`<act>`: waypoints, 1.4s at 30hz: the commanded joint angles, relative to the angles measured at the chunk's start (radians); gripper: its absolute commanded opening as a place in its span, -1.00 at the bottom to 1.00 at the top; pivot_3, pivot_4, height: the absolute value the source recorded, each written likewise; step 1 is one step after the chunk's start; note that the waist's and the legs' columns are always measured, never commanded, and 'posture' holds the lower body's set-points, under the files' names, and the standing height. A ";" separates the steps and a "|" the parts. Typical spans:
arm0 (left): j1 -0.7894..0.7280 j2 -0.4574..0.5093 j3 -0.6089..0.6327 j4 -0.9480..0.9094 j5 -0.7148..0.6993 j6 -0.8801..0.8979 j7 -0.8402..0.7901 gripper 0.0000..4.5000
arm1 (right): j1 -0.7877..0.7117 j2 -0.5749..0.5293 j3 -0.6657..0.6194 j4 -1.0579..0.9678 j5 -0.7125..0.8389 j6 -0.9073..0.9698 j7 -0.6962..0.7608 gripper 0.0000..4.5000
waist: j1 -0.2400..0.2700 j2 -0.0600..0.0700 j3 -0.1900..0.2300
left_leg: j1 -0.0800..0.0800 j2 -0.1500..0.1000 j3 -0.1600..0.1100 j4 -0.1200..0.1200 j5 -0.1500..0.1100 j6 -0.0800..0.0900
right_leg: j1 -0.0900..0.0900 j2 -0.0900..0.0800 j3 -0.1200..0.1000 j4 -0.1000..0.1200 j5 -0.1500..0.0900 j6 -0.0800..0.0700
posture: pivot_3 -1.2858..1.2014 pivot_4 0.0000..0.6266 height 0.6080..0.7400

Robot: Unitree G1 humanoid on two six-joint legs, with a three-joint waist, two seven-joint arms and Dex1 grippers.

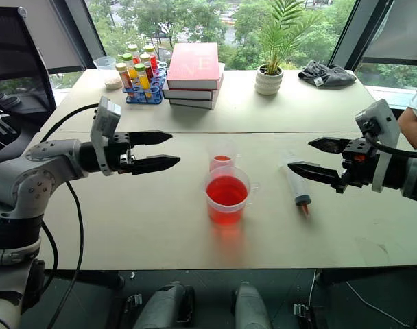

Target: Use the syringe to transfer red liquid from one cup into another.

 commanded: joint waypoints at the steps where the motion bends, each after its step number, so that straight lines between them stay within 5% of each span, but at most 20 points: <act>1: -0.011 -0.003 0.011 0.008 0.009 -0.037 -0.013 1.00 | 0.013 -0.024 -0.055 -0.010 -0.005 -0.007 0.004 0.98 | 0.000 0.000 0.000 | 0.000 0.000 0.000 0.000 0.000 0.000 | 0.000 0.000 0.000 0.000 0.000 0.000 | 0.03 -0.52 1.00; 25: -0.047 0.001 -0.023 0.041 0.044 -0.056 -0.070 1.00 | 0.029 0.001 0.000 -0.100 -0.049 0.037 -0.142 0.98 | -0.001 0.000 0.000 | 0.000 0.000 0.000 0.000 0.000 0.000 | 0.001 0.004 0.000 0.000 0.001 0.001 | 0.03 -0.52 1.00; 31: -0.058 -0.010 -0.038 0.065 0.066 -0.069 -0.081 1.00 | -0.136 0.032 0.140 -0.013 -0.059 0.169 -0.262 0.98 | -0.002 0.000 0.000 | 0.000 0.000 0.000 0.002 0.000 0.000 | 0.001 0.003 0.000 0.000 0.000 0.001 | 0.03 -0.52 1.00; 42: -0.073 -0.059 -0.058 0.077 0.094 -0.095 -0.067 1.00 | -0.467 0.194 0.528 0.395 -0.304 0.313 -0.399 0.98 | -0.001 0.000 0.000 | 0.000 0.000 0.000 0.001 0.000 0.000 | 0.000 0.002 0.001 0.000 0.000 0.000 | 0.03 -0.52 1.00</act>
